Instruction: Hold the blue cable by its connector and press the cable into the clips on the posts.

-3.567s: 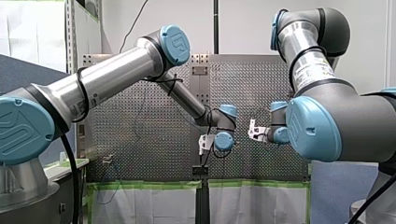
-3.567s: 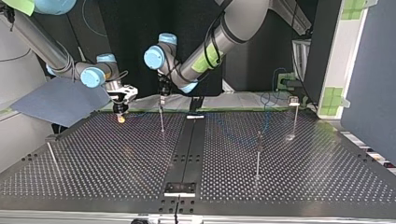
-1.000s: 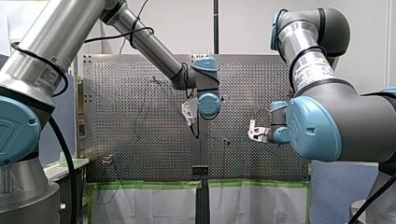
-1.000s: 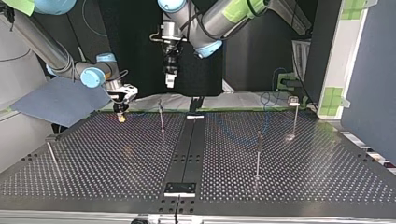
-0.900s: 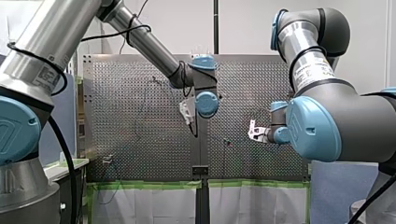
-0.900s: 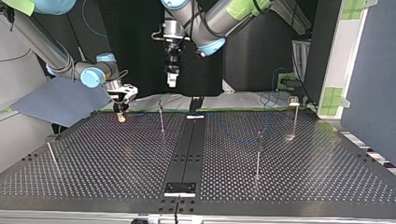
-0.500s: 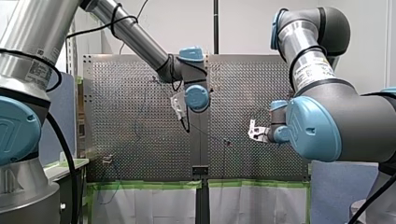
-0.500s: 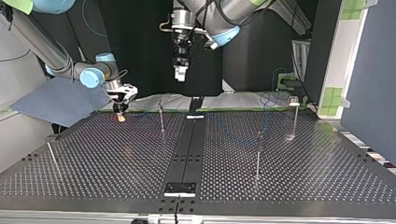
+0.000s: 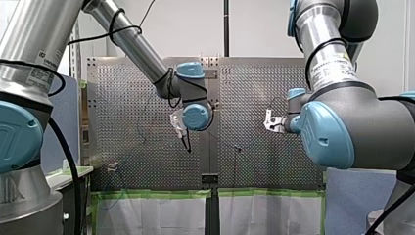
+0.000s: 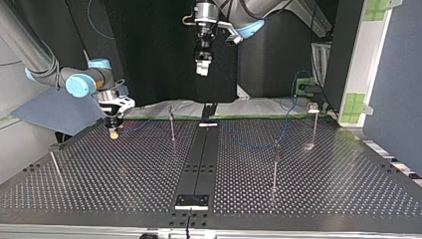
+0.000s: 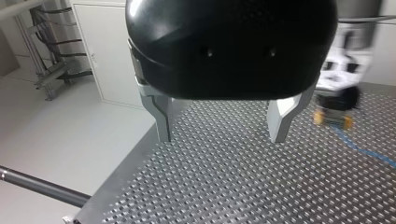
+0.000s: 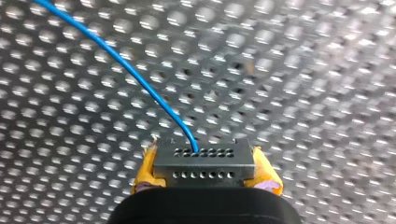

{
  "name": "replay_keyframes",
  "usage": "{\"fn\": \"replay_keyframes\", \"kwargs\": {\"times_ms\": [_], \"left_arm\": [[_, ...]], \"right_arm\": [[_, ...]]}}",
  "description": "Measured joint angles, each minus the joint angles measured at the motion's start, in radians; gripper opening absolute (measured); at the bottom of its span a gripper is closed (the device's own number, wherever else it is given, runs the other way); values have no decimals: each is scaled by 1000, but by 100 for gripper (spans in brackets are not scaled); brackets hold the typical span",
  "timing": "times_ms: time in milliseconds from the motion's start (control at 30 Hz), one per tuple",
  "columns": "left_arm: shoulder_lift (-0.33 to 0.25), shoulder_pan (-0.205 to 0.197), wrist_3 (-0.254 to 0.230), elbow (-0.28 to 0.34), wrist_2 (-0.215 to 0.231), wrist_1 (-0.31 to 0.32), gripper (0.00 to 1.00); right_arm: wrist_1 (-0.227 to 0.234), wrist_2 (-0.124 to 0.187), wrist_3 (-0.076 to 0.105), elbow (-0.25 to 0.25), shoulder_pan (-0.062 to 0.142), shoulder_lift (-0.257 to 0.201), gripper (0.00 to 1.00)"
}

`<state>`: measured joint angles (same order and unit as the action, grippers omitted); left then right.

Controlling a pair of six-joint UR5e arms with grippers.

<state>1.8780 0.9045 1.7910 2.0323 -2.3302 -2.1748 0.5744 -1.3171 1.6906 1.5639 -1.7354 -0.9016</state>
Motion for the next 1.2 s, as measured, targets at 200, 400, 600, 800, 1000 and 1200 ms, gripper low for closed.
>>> {"fn": "replay_keyframes", "kwargs": {"times_ms": [200,400,600,800,1000,1200], "left_arm": [[5,1,-11,62,-1,47,100],[5,6,-64,125,2,77,100],[5,8,-125,187,11,101,100],[5,9,-178,241,15,147,100],[5,9,-189,252,15,158,100],[5,9,-190,252,15,159,100]], "right_arm": [[-27,0,-2,0,15,-59,0],[-39,0,-20,3,20,-120,0],[-49,-1,-31,6,21,-139,0],[-49,-1,-32,13,21,-140,0],[-48,-1,-32,14,21,-141,0],[-48,-1,-32,14,21,-141,0]]}}
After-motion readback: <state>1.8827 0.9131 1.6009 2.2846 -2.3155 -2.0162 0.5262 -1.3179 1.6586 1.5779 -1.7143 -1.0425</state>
